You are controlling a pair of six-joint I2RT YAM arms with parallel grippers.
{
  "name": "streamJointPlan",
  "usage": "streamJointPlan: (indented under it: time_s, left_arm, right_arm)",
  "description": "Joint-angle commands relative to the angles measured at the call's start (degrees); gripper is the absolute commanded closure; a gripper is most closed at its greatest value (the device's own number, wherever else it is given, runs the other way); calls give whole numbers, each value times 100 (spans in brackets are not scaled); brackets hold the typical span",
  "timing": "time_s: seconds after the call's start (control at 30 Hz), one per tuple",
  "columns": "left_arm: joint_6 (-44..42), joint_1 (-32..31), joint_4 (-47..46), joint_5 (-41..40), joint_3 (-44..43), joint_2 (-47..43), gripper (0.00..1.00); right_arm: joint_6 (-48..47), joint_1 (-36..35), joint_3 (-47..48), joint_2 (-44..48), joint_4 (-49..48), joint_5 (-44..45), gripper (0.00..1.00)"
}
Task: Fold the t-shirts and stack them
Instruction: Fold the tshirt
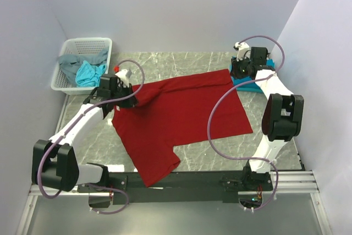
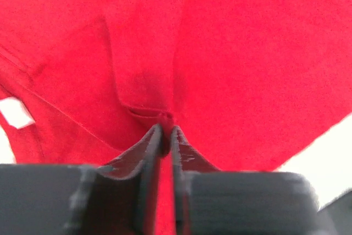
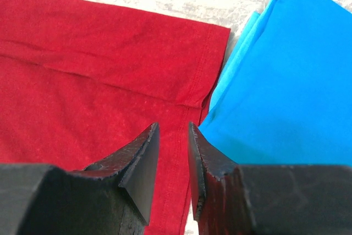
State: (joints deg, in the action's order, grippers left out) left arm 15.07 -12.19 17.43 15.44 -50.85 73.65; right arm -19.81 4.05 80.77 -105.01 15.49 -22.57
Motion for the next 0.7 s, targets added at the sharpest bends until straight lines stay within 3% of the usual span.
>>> streamJointPlan:
  time_s: [0.0, 0.07, 0.13, 0.27, 0.37, 0.67]
  left_arm:
    - [137, -117, 558, 423, -30, 245, 80]
    - [66, -152, 900, 758, -91, 387, 65]
    - [-65, -188, 1042, 873, -179, 449, 57]
    - [-75, -179, 921, 356, -320, 256, 46]
    - [-39, -179, 683, 153, -671, 571, 44]
    - [-303, -82, 823, -76, -2622, 3136, 45]
  right_arm:
    - [-31, 43, -70, 385, -81, -90, 65]
    - [-23, 43, -62, 411, -55, -116, 65]
    - [-23, 51, -62, 438, -37, -151, 65]
    - [-31, 43, -88, 578, 59, -239, 65]
    - [-40, 34, -106, 683, 208, -353, 65]
    - [56, -36, -448, 1562, 640, -1118, 65]
